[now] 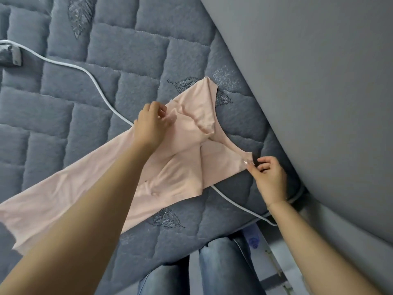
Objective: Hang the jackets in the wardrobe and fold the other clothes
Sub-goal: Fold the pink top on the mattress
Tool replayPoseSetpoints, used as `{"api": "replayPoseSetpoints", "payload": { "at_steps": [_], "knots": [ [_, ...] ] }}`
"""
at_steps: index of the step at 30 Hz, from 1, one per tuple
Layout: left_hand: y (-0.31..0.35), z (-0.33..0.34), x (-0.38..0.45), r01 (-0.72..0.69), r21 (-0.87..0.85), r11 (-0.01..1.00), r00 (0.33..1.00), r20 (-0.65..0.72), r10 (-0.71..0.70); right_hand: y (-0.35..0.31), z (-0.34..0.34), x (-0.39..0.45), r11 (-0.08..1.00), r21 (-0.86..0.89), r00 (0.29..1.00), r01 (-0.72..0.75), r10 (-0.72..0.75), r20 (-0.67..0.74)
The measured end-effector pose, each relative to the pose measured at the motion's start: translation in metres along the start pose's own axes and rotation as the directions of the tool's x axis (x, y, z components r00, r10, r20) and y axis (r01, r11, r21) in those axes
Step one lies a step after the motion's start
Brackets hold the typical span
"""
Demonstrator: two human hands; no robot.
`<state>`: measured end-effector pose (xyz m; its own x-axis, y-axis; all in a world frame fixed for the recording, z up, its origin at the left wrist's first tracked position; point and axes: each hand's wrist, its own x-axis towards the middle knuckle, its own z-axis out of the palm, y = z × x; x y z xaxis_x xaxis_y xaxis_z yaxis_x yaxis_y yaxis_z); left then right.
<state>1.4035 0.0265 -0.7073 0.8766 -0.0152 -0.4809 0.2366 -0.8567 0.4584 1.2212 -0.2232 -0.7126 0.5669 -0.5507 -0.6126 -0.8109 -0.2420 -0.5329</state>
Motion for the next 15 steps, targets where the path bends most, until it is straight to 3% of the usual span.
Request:
{"api": "replayPoseSetpoints", "payload": {
  "at_steps": [3, 6, 9, 15],
  "knots": [
    [0.004, 0.001, -0.003, -0.060, 0.216, 0.975, 0.997, 0.059, 0.049, -0.006, 0.005, -0.003, 0.996, -0.024, 0.996, -0.089, 0.088, -0.017],
    [0.020, -0.004, 0.009, -0.091, 0.002, 0.996, 0.994, 0.064, 0.091, -0.003, 0.009, -0.007, 0.955, 0.231, 0.983, -0.184, 0.181, 0.034],
    [0.040, -0.009, 0.036, 0.024, -0.195, 0.980, 0.979, 0.201, 0.016, 0.004, 0.017, -0.017, 0.906, 0.369, 0.978, -0.207, 0.187, 0.091],
    [0.062, -0.005, 0.061, -0.053, -0.205, 0.977, 0.897, 0.421, 0.137, -0.004, 0.032, -0.024, 0.765, 0.616, 0.982, -0.188, 0.141, 0.124]
  ]
}}
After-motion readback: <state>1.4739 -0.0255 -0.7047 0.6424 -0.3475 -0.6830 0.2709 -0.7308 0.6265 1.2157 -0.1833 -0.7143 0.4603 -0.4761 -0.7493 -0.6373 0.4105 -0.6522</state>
